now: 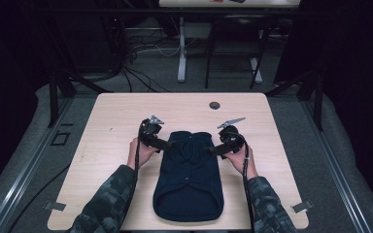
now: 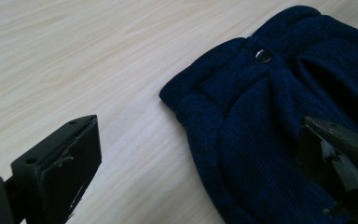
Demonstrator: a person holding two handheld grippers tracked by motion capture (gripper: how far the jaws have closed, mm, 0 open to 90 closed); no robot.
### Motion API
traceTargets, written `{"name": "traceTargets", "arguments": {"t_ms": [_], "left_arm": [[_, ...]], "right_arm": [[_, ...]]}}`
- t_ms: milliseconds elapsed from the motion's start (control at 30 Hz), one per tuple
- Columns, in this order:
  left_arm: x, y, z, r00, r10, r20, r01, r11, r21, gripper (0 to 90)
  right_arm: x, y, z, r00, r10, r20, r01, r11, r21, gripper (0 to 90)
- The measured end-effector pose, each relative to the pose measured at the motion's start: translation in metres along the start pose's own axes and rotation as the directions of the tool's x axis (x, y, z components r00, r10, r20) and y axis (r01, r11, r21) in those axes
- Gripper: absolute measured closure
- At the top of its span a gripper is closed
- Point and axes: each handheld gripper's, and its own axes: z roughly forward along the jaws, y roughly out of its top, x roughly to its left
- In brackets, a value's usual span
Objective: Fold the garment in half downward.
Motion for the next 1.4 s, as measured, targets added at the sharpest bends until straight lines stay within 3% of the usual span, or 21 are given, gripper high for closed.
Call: {"name": "traceTargets", "arguments": {"t_ms": [133,233,300,367,467,567,633,733,767,1033,1400], "left_arm": [[-0.003,0.002,0.011,0.9998,0.010,0.019,-0.011,0.9997,0.024,1.7],[-0.006,0.003,0.019,0.9993,0.019,0.031,-0.020,0.9990,0.040,3.4],[-0.008,0.004,0.024,0.9995,0.018,0.026,-0.019,0.9990,0.040,4.0],[-0.009,0.005,0.027,0.9994,0.022,0.026,-0.024,0.9985,0.050,6.4],[-0.010,0.006,0.030,0.9991,0.030,0.029,-0.032,0.9973,0.066,8.4],[-0.011,0.005,0.032,0.9993,0.029,0.022,-0.031,0.9972,0.068,15.3],[-0.011,0.004,0.033,0.9988,0.038,0.032,-0.040,0.9949,0.093,26.2],[-0.012,0.001,0.036,0.9991,0.028,0.030,-0.031,0.9968,0.074,29.2],[-0.013,0.000,0.036,0.9990,0.031,0.032,-0.033,0.9968,0.072,32.1],[-0.018,0.000,0.034,0.9970,0.066,0.040,-0.068,0.9954,0.068,47.4],[-0.025,0.000,0.033,0.9946,0.090,0.052,-0.093,0.9935,0.065,66.9]], "right_arm": [[-0.003,0.006,0.012,0.9988,0.022,-0.044,-0.022,1.000,-0.013,11.5],[-0.006,0.013,0.023,0.9979,0.058,-0.027,-0.059,0.998,-0.007,15.9],[-0.006,0.014,0.026,0.9985,0.055,-0.001,-0.055,0.998,-0.009,18.9],[-0.005,0.016,0.035,0.9980,0.056,0.028,-0.057,0.998,0.031,21.7],[-0.005,0.016,0.040,0.9972,0.056,0.050,-0.058,0.997,0.044,26.0],[-0.004,0.015,0.046,0.9962,0.046,0.074,-0.051,0.997,0.066,30.7],[-0.001,0.014,0.049,0.9960,0.019,0.087,-0.027,0.996,0.089,36.9],[0.002,0.014,0.049,0.9963,-0.005,0.086,-0.003,0.995,0.097,41.3],[0.003,0.014,0.050,0.9952,-0.029,0.094,0.020,0.995,0.097,43.9],[0.006,0.012,0.049,0.9931,-0.076,0.090,0.067,0.993,0.097,57.8],[0.009,0.008,0.047,0.9938,-0.073,0.084,0.066,0.995,0.078,68.5]]}}
